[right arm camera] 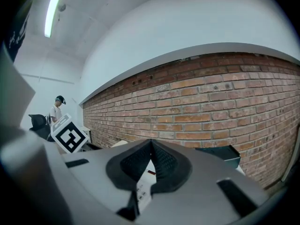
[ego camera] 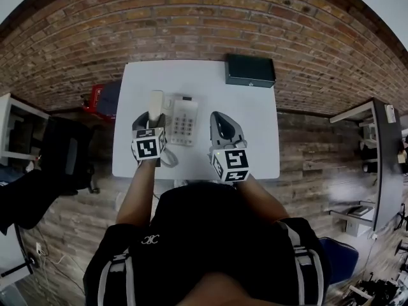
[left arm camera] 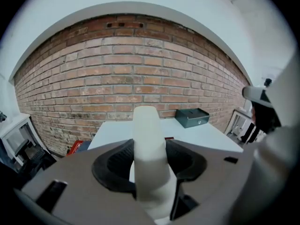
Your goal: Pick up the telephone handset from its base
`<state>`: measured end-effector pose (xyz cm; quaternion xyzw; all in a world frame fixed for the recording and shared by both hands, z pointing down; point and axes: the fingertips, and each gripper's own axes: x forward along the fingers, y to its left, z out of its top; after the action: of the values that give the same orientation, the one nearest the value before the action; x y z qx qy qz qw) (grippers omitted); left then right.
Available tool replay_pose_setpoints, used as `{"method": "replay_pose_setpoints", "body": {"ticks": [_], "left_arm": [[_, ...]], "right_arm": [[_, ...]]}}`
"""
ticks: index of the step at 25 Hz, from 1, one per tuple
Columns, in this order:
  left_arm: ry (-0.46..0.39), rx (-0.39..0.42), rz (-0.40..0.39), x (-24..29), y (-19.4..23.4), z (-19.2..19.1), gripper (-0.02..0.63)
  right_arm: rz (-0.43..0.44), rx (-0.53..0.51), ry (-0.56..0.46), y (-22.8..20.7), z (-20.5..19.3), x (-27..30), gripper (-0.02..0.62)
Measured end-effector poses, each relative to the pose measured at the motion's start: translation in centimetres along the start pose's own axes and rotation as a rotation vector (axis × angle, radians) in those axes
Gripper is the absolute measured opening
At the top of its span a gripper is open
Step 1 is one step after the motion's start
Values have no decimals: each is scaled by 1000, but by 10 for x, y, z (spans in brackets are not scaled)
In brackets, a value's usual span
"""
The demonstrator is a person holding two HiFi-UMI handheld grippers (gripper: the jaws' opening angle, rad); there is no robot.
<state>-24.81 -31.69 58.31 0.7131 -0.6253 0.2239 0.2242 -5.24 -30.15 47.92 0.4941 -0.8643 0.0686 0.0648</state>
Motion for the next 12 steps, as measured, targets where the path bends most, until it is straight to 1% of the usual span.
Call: {"method": "replay_pose_setpoints", "body": {"ticks": [4,6,10,12], "left_arm": [[-122,-28,-1,-32,-2,28,210],[-188,-37,1,-50,-3,42,209],[-318,-40,-3,-87,-10,64,209],[-367,-37,-3,-104,-16,70,209]], "right_arm": [[-8,1,-20,1,6,2,-2],[3,2,-33,5,10,3,-2],[26,-1,-74,14,21,2,-2],[35,2,-113,17,30,-1,-2]]}}
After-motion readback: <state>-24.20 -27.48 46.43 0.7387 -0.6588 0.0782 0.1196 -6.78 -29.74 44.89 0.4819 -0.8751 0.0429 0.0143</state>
